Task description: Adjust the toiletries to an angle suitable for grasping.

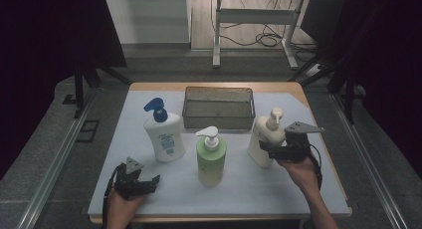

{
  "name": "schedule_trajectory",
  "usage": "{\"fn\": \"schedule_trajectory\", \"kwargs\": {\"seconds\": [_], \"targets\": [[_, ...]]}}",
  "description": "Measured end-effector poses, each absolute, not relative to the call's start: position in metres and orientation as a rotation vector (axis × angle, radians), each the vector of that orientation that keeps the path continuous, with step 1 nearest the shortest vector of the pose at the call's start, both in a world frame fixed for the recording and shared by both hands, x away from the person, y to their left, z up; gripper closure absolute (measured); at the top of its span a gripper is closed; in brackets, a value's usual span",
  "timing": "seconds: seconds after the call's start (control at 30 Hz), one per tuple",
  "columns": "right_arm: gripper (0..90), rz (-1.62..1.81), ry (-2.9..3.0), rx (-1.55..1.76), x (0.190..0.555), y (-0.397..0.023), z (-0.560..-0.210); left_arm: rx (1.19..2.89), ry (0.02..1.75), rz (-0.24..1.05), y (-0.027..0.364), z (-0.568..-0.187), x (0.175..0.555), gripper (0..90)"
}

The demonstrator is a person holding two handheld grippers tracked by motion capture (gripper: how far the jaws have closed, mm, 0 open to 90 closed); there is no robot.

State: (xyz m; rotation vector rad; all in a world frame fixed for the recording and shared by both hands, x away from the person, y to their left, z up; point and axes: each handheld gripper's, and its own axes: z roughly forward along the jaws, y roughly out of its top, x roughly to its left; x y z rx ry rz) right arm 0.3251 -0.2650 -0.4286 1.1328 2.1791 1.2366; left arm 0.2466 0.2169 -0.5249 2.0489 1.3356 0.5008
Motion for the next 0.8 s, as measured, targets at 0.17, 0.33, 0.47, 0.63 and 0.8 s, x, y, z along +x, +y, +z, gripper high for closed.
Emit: {"fn": "schedule_trajectory", "kwargs": {"seconds": [0.17, 0.33, 0.47, 0.63, 0.8], "targets": [[25.0, 1.207, 2.176, 1.120, 0.3270, -0.2609, -0.4279, 2.049, 1.336, 0.501, 0.2169, -0.5249, 0.2466, 12.1], [35.7, 1.190, 2.189, 1.106, 0.3283, -0.2576, -0.4282, 2.050, 1.335, 0.501, 0.2170, -0.5248, 0.2467, 12.1], [37.2, 1.156, 2.194, 1.090, 0.3269, -0.2547, -0.4267, 2.050, 1.335, 0.501, 0.2169, -0.5248, 0.2466, 12.1], [37.6, 1.143, 2.200, 1.101, 0.3274, -0.2544, -0.4254, 2.050, 1.335, 0.501, 0.2170, -0.5248, 0.2467, 12.1], [38.0, 1.139, 2.210, 1.099, 0.3284, -0.2544, -0.4246, 2.051, 1.334, 0.500, 0.2172, -0.5248, 0.2467, 12.1]]}}
